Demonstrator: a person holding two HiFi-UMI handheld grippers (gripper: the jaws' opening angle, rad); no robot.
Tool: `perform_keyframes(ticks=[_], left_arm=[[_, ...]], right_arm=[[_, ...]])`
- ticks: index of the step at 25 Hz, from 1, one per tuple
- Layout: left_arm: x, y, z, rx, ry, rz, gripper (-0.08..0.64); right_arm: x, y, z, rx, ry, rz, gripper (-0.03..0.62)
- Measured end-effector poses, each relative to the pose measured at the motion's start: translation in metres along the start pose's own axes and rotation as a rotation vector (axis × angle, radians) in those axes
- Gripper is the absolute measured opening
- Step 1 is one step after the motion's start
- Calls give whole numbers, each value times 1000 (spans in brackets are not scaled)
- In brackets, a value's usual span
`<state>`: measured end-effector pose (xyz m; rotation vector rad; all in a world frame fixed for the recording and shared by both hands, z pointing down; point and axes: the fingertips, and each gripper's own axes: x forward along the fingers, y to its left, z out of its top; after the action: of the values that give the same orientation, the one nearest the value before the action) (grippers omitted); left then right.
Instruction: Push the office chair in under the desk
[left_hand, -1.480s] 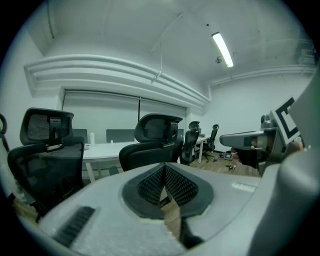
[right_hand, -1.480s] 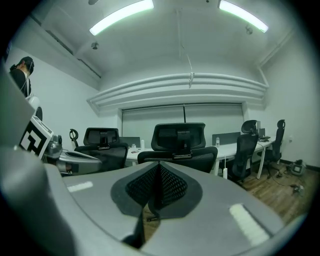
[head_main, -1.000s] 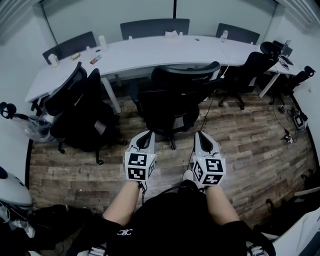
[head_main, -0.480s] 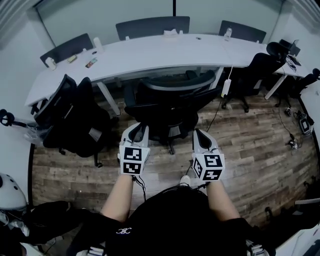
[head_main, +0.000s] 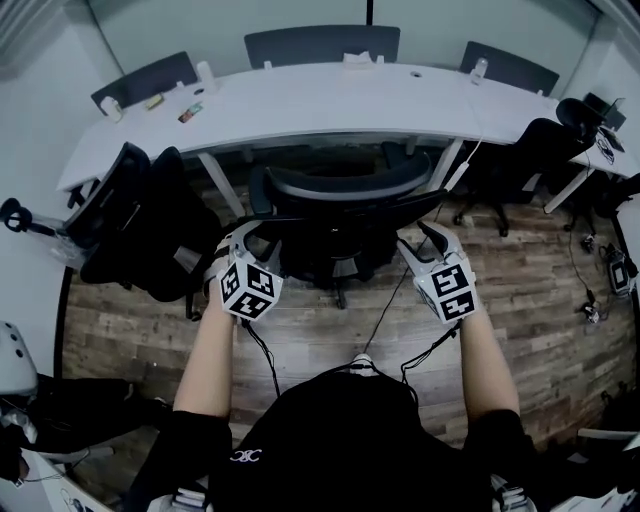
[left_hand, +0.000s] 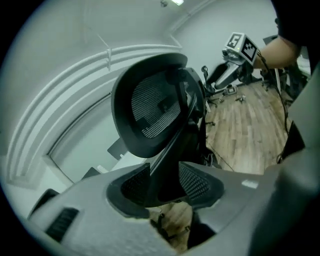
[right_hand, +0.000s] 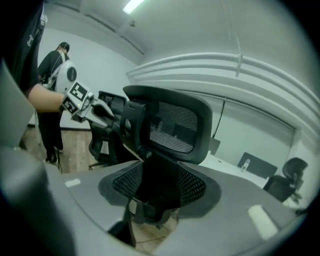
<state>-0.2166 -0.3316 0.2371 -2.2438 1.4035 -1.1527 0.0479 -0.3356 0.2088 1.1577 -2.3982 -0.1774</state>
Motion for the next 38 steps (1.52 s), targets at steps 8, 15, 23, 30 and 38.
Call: perform_keyframes(ticks=[8, 15, 23, 30, 38], left_arm=[[41, 11, -13, 23, 96, -32, 239], [48, 10, -14, 28, 99, -28, 244], [57, 16, -12, 1, 86, -48, 244], [75, 28, -11, -30, 89, -18, 247], [107, 49, -3, -37, 102, -21, 247]], right_arm=[[43, -54, -33, -277, 123, 64, 351], [72, -77, -44, -364, 139, 36, 344], [89, -86, -43, -443, 134, 11, 314], [105, -99, -42, -421, 90, -8, 314], [134, -122, -38, -403, 107, -6, 316]])
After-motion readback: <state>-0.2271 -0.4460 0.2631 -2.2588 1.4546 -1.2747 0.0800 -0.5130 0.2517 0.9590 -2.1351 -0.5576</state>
